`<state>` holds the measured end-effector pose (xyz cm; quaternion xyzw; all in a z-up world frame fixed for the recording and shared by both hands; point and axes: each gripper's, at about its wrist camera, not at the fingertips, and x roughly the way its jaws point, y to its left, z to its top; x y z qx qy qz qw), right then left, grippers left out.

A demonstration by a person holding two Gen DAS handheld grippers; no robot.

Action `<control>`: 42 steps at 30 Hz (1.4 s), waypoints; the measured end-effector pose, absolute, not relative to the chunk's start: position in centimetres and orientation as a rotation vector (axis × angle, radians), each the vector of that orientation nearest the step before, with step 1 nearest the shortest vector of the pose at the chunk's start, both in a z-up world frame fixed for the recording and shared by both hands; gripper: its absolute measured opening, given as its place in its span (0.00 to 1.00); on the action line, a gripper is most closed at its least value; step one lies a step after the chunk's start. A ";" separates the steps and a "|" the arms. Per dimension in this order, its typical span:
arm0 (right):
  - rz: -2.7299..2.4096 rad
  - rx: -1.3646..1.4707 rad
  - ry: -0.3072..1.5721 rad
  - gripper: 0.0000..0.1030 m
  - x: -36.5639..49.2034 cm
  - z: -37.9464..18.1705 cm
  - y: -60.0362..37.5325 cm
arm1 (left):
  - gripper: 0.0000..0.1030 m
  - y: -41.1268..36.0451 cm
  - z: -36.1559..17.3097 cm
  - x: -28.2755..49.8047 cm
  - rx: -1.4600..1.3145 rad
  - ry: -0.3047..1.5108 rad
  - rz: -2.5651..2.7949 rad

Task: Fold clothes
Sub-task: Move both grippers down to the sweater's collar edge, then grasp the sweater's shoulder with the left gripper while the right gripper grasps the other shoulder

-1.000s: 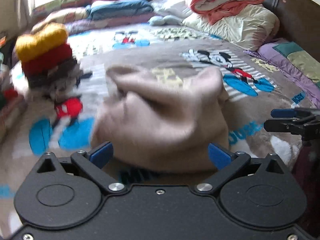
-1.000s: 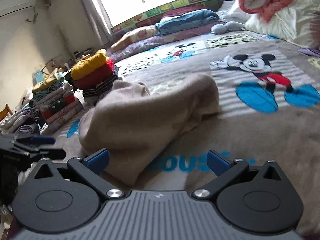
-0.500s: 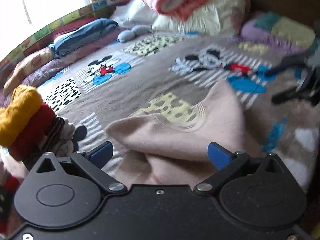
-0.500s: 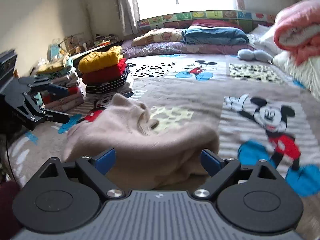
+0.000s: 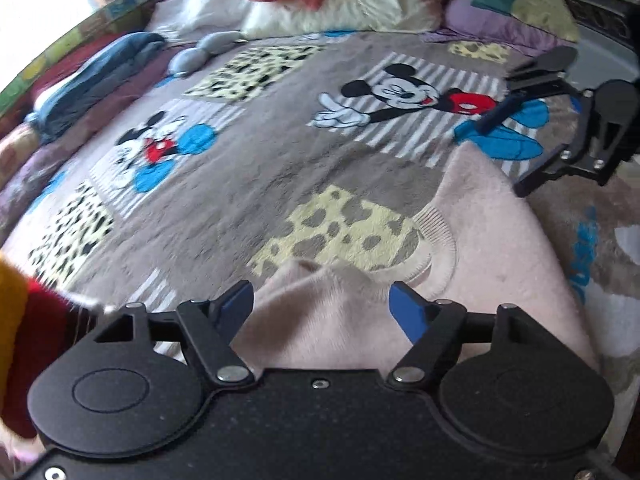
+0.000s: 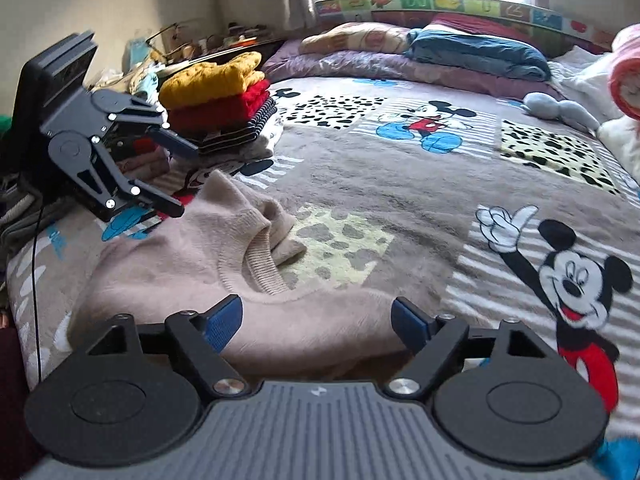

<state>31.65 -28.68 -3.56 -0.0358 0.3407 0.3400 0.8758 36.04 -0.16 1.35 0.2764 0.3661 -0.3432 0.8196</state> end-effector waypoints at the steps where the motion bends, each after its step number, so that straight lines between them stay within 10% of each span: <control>1: 0.725 -0.073 0.715 0.79 32.3 -3.8 -28.7 | 0.73 -0.4 1.3 36.7 0.592 0.794 -0.754; 23: 1.038 0.203 0.931 0.72 39.4 -9.8 -30.8 | 0.70 -0.4 -1.8 42.2 0.546 1.132 -1.073; 34: 1.097 -0.005 0.883 0.50 35.0 -6.6 -29.4 | 0.33 -1.5 -1.4 36.9 0.738 0.979 -0.938; 38: 1.048 -0.145 0.864 0.25 33.2 -6.0 -27.7 | 0.05 -1.9 -1.7 33.9 0.885 0.880 -0.846; 42: 0.970 -0.251 0.821 0.12 31.8 -4.6 -27.2 | 0.05 -1.3 0.4 31.9 0.935 0.782 -0.762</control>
